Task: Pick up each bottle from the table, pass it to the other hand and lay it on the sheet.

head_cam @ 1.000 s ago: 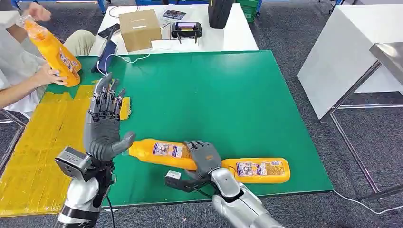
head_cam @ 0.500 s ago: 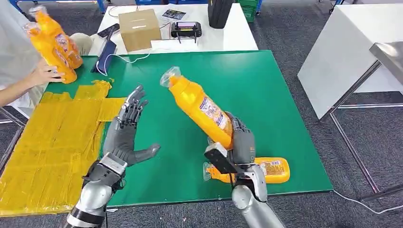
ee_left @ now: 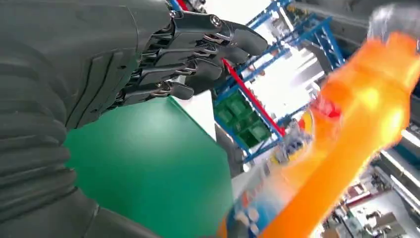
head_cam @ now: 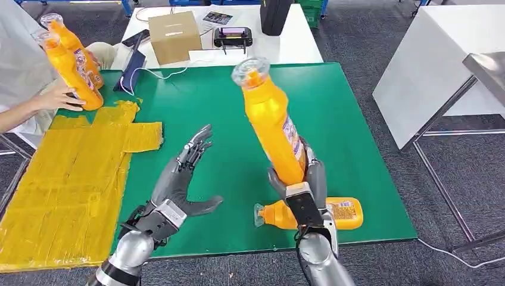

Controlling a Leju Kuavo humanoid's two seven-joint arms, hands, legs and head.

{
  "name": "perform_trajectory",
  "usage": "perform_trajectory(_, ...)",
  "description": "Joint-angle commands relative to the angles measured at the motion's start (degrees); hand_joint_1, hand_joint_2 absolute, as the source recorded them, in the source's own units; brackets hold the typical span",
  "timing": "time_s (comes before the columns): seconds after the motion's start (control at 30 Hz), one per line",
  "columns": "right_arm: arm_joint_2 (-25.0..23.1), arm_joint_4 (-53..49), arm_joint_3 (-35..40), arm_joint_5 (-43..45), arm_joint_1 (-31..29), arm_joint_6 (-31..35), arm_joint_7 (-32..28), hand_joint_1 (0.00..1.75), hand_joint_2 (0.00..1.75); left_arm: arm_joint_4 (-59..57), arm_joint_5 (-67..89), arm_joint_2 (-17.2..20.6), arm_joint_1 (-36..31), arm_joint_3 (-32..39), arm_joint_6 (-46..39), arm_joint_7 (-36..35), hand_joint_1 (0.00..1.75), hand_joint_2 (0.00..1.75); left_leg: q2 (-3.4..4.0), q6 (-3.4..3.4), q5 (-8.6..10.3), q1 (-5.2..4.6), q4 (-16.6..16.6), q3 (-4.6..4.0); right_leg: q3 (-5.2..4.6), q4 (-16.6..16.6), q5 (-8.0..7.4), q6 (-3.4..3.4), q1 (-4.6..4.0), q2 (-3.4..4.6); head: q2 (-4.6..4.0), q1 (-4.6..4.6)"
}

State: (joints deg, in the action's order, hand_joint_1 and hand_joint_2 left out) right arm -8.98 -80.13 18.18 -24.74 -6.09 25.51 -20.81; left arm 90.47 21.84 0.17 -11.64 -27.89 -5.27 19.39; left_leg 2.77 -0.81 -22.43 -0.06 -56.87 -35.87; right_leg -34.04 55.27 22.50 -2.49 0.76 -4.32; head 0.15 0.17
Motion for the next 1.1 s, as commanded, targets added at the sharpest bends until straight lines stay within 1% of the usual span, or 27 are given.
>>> perform_trajectory(0.03, 1.19, 10.03, 9.51, -6.29, -4.59, -1.35, 1.49, 1.75, 1.75, -5.36, -5.25, 1.04, -4.33, -2.39, 3.4, -0.68, 0.0, 1.75, -0.1, 0.06, -0.11, 0.09, 0.02, 0.26, 0.26, -0.05, 0.07, 0.09, -0.02, 0.39, 0.0, -0.02)
perform_trajectory(0.1, 0.64, 12.77, 11.3, -8.82, -5.35, -0.08, 2.39, 1.75, 1.75, -5.94, -7.6, 0.44, -4.58, -1.83, 4.4, -1.64, 0.0, 1.75, -0.08, 0.05, -0.08, 0.07, 0.05, 0.23, 0.24, -0.07, 0.05, 0.08, -0.02, 0.31, 0.0, 0.0)
perform_trajectory(0.13, 0.27, 14.99, 12.55, -10.42, -6.07, 0.57, 3.24, 1.75, 1.75, -6.41, -9.69, 0.04, -4.79, -1.39, 5.21, -1.99, 0.0, 1.75, -0.1, 0.07, -0.12, 0.09, 0.03, 0.32, 0.33, -0.07, 0.08, 0.1, -0.01, 0.42, 0.0, 0.0)
perform_trajectory(0.2, -0.07, 18.12, 14.28, -12.87, -7.18, 1.78, 4.18, 1.75, 1.75, -6.98, -11.66, -0.26, -5.12, -1.11, 5.82, -1.98, 0.0, 1.75, -0.04, 0.05, -0.06, 0.07, 0.04, 0.21, 0.21, -0.06, 0.03, 0.07, -0.01, 0.29, 0.0, 0.0)
perform_trajectory(0.23, -0.45, 19.91, 15.16, -13.96, -7.62, 2.35, 4.63, 1.75, 1.75, -7.08, -12.39, -0.18, -5.3, -1.12, 6.1, -1.91, 0.0, 1.75, -0.1, 0.08, -0.11, 0.1, 0.04, 0.32, 0.31, -0.06, 0.08, 0.11, -0.02, 0.42, 0.0, 0.0)
perform_trajectory(0.27, -0.45, 19.91, 15.16, -13.96, -7.62, 2.35, 4.63, 1.75, 1.75, -7.08, -12.39, -0.18, -5.3, -1.12, 6.1, -1.91, 0.0, 1.75, -0.1, 0.07, -0.09, 0.08, 0.04, 0.28, 0.28, -0.06, 0.07, 0.1, -0.01, 0.36, 0.0, -0.02)
perform_trajectory(0.33, -0.47, 22.29, 16.8, -16.62, -8.25, 3.19, 5.45, 1.75, 1.75, -6.9, -14.1, -0.17, -5.21, -0.76, 6.59, -1.8, 0.0, 1.75, -0.03, 0.04, -0.04, 0.06, 0.04, 0.15, 0.15, -0.06, 0.02, 0.06, -0.02, 0.23, 0.0, -0.02)
perform_trajectory(0.37, -0.48, 22.76, 17.1, -16.89, -8.34, 3.05, 5.61, 1.75, 1.75, -6.84, -14.23, -0.15, -5.24, -0.73, 6.59, -1.77, 0.0, 1.75, -0.11, 0.07, -0.07, 0.1, 0.06, 0.26, 0.25, -0.08, 0.06, 0.1, -0.03, 0.32, 0.0, -0.02)
perform_trajectory(0.4, -0.56, 23.14, 17.28, -17.07, -8.38, 3.16, 5.74, 1.75, 1.75, -6.77, -14.29, -0.11, -5.29, -0.73, 6.6, -1.77, 0.0, 1.75, -0.13, 0.05, -0.05, 0.08, 0.04, 0.19, 0.2, -0.07, 0.05, 0.07, -0.03, 0.19, 0.0, 0.0)
perform_trajectory(0.43, -0.56, 24.45, 17.91, -17.1, -8.82, 2.22, 6.02, 1.75, 1.75, -6.67, -15.13, -0.23, -5.18, -0.34, 6.63, -1.66, 0.0, 1.75, -0.11, 0.04, -0.02, 0.07, 0.04, 0.16, 0.16, -0.06, 0.05, 0.06, -0.02, 0.15, 0.0, 0.0)
perform_trajectory(0.5, -0.56, 24.45, 17.91, -17.1, -8.82, 2.22, 6.02, 1.75, 1.75, -6.67, -15.13, -0.23, -5.18, -0.34, 6.63, -1.66, 0.0, 1.75, -0.14, 0.05, -0.08, 0.11, 0.04, 0.27, 0.27, -0.08, 0.09, 0.08, -0.04, 0.29, 0.0, -0.02)
perform_trajectory(0.53, -0.56, 24.45, 17.91, -17.1, -8.82, 2.22, 6.02, 1.75, 1.75, -6.67, -15.13, -0.23, -5.18, -0.34, 6.63, -1.66, 0.0, 1.75, -0.09, 0.03, -0.03, 0.06, 0.03, 0.15, 0.15, -0.05, 0.05, 0.05, -0.02, 0.18, 0.0, 0.0)
perform_trajectory(0.57, -0.56, 24.45, 17.91, -17.1, -8.82, 2.22, 6.02, 1.75, 1.75, -6.67, -15.13, -0.23, -5.18, -0.34, 6.63, -1.66, 0.0, 1.75, -0.2, 0.04, -0.07, 0.08, 0.02, 0.23, 0.26, -0.05, 0.11, 0.07, -0.02, 0.23, 0.0, 0.0)
perform_trajectory(0.7, -0.56, 24.45, 17.91, -17.1, -8.82, 2.22, 6.02, 1.75, 1.75, -6.67, -15.13, -0.23, -5.18, -0.34, 6.63, -1.66, 0.0, 1.75, -0.16, 0.03, -0.03, 0.04, 0.02, 0.14, 0.15, -0.03, 0.07, 0.05, 0.01, 0.17, 0.0, 0.0)
perform_trajectory(0.8, -0.38, 25.67, 18.78, -19.35, -9.36, 2.54, 7.16, 1.75, 1.75, -6.62, -15.85, -0.29, -5.14, -0.17, 6.8, -1.5, 0.0, 1.75, -0.18, 0.04, -0.04, 0.05, 0.02, 0.17, 0.18, -0.04, 0.08, 0.07, 0.01, 0.2, 0.0, -0.02)
perform_trajectory(0.83, -0.43, 25.92, 18.96, -19.48, -9.39, 2.4, 7.2, 1.75, 1.75, -6.64, -16.07, -0.38, -5.17, -0.11, 6.84, -1.49, 0.0, 1.75, -0.14, 0.03, -0.01, 0.05, 0.03, 0.08, 0.09, -0.05, 0.04, 0.05, -0.01, 0.11, 0.0, 0.0)
perform_trajectory(0.87, -0.47, 26.16, 19.16, -19.82, -9.49, 2.44, 7.24, 1.75, 1.75, -6.64, -16.11, -0.38, -5.23, -0.09, 6.84, -1.48, 0.0, 1.75, -0.28, 0.06, -0.06, 0.09, 0.03, 0.21, 0.24, -0.06, 0.11, 0.09, -0.02, 0.19, 0.0, 0.0)
perform_trajectory(0.93, -0.62, 26.87, 19.69, -20.51, -9.73, 2.4, 7.42, 1.75, 1.75, -6.59, -16.66, -0.58, -5.17, 0.23, 6.78, -1.33, 0.0, 1.75, -0.14, 0.03, -0.02, 0.06, 0.02, 0.1, 0.11, -0.05, 0.04, 0.06, -0.02, 0.13, 0.0, 0.0)
perform_trajectory(1.0, -0.72, 26.97, 19.72, -20.51, -9.68, 2.38, 7.43, 1.75, 1.75, -6.59, -16.73, -0.6, -5.2, 0.27, 6.77, -1.3, 0.0, 1.75, -0.23, 0.05, -0.06, 0.07, 0.04, 0.2, 0.22, -0.05, 0.1, 0.08, 0.0, 0.18, 0.0, -0.02)
perform_trajectory(1.03, -0.8, 27.09, 19.75, -20.59, -9.72, 2.45, 7.5, 1.75, 1.75, -6.62, -17.1, -0.76, -5.12, 0.58, 6.63, -1.2, 0.14, 1.75, -0.32, 0.06, -0.11, 0.1, 0.03, 0.29, 0.33, -0.05, 0.16, 0.1, -0.01, 0.25, 0.0, 0.0)
perform_trajectory(1.07, -0.79, 27.15, 19.78, -20.6, -9.81, 2.37, 7.5, 1.75, 1.75, -6.67, -17.16, -0.79, -5.14, 0.61, 6.61, -1.17, 1.61, 1.75, -0.27, 0.05, -0.08, 0.09, 0.04, 0.24, 0.27, -0.06, 0.13, 0.09, -0.02, 0.19, 0.0, -0.02)
perform_trajectory(1.1, -0.85, 27.24, 19.69, -20.53, -9.87, 2.37, 7.5, 1.75, 1.75, -6.81, -17.18, -0.75, -5.22, 0.6, 6.61, -1.17, 1.75, 1.75, -0.2, 0.03, -0.05, 0.07, 0.02, 0.15, 0.17, -0.04, 0.09, 0.07, -0.02, 0.16, 0.0, 0.0)
